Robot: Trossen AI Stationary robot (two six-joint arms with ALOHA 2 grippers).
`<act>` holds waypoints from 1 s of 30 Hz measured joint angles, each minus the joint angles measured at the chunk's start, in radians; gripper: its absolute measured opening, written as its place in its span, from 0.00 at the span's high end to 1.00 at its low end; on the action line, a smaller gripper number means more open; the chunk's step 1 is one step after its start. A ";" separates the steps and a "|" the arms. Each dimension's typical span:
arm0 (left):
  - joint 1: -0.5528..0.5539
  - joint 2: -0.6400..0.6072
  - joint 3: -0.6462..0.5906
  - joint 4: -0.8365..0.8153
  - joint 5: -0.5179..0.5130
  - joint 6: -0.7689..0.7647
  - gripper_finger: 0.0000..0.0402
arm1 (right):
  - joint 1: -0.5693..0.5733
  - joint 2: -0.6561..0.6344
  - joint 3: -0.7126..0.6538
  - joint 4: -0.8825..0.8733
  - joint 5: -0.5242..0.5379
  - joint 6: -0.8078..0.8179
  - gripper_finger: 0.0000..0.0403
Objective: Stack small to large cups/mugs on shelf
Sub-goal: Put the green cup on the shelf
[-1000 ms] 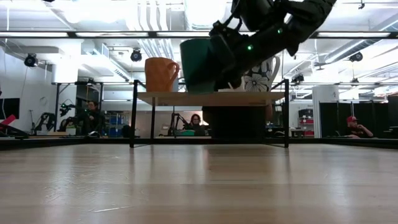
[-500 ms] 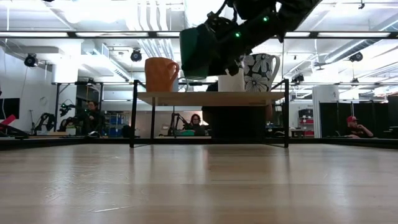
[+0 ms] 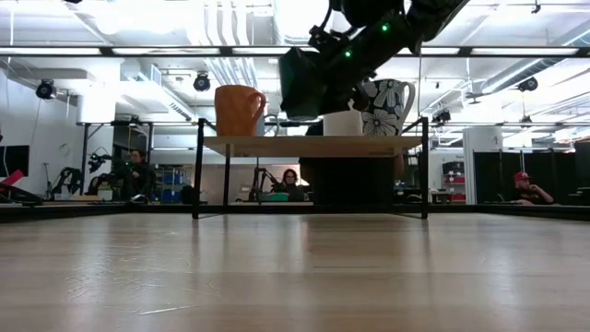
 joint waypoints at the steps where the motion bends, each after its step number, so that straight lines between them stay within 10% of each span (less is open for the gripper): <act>1: 0.000 0.000 0.000 0.000 0.000 0.000 0.86 | -0.001 0.000 0.000 -0.009 0.009 0.006 0.29; 30: 0.000 0.034 -0.001 0.000 0.000 0.014 0.86 | -0.041 0.001 0.000 -0.006 0.155 0.128 0.29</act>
